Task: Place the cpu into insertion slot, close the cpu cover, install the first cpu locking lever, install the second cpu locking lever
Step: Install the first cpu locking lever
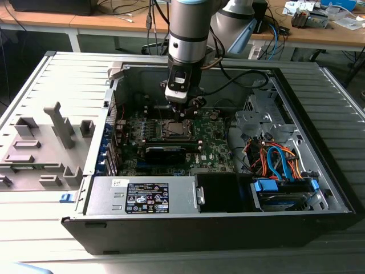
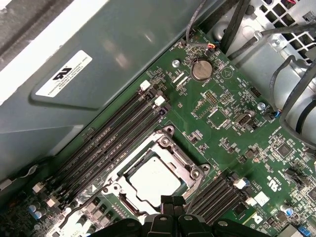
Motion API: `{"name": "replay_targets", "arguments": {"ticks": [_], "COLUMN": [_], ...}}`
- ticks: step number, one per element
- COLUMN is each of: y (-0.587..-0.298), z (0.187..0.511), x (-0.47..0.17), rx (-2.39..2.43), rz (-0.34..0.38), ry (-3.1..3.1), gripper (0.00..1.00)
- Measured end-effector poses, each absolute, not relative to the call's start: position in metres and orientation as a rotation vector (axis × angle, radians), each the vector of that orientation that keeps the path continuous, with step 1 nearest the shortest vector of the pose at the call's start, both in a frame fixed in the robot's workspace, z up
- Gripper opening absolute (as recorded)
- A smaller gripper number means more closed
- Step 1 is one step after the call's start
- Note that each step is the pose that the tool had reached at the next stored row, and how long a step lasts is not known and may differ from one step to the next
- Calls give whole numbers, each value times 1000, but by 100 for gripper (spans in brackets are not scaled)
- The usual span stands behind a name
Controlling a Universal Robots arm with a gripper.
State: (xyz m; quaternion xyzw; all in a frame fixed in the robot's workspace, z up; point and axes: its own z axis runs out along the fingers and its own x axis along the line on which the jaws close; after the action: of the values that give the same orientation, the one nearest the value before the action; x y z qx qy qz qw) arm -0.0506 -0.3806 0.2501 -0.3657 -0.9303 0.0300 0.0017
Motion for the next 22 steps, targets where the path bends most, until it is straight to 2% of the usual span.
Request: {"name": "replay_targets", "arguments": {"ticks": [22], "y": [-381], "z": [250], "x": [-51], "rx": [-1092], "rz": [94], "ry": [-2942], "gripper": [11]}}
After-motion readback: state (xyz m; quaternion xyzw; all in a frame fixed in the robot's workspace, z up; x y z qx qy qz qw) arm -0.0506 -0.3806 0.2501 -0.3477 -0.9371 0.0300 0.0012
